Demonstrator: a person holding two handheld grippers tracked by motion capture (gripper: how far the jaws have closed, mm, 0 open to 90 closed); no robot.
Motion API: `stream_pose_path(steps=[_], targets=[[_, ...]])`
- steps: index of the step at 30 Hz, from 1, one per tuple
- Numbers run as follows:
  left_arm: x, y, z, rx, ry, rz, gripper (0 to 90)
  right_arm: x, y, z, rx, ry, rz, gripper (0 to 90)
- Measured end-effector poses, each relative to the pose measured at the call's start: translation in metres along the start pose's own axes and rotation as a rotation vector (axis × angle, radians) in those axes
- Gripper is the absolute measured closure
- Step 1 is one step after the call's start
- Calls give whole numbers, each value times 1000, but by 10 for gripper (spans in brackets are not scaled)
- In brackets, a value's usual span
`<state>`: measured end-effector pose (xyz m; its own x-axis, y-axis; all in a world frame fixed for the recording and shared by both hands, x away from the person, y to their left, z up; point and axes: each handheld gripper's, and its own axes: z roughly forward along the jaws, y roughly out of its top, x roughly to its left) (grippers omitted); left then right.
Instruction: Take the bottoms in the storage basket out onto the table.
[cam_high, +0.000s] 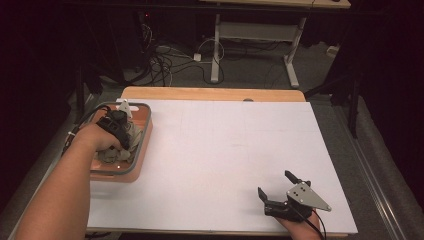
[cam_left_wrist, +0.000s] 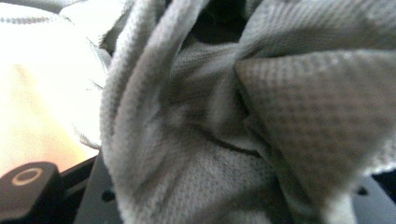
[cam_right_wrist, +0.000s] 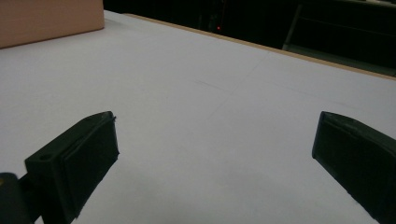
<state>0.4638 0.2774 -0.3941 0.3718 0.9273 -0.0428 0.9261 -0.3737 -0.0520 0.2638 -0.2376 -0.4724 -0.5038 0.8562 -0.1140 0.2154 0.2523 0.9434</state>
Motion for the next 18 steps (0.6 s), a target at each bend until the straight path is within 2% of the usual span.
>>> stream_pose_path(steps=[18], targets=[[-4,0,-18,80,-31,17,536,1,0,0,2,3,-3,14]])
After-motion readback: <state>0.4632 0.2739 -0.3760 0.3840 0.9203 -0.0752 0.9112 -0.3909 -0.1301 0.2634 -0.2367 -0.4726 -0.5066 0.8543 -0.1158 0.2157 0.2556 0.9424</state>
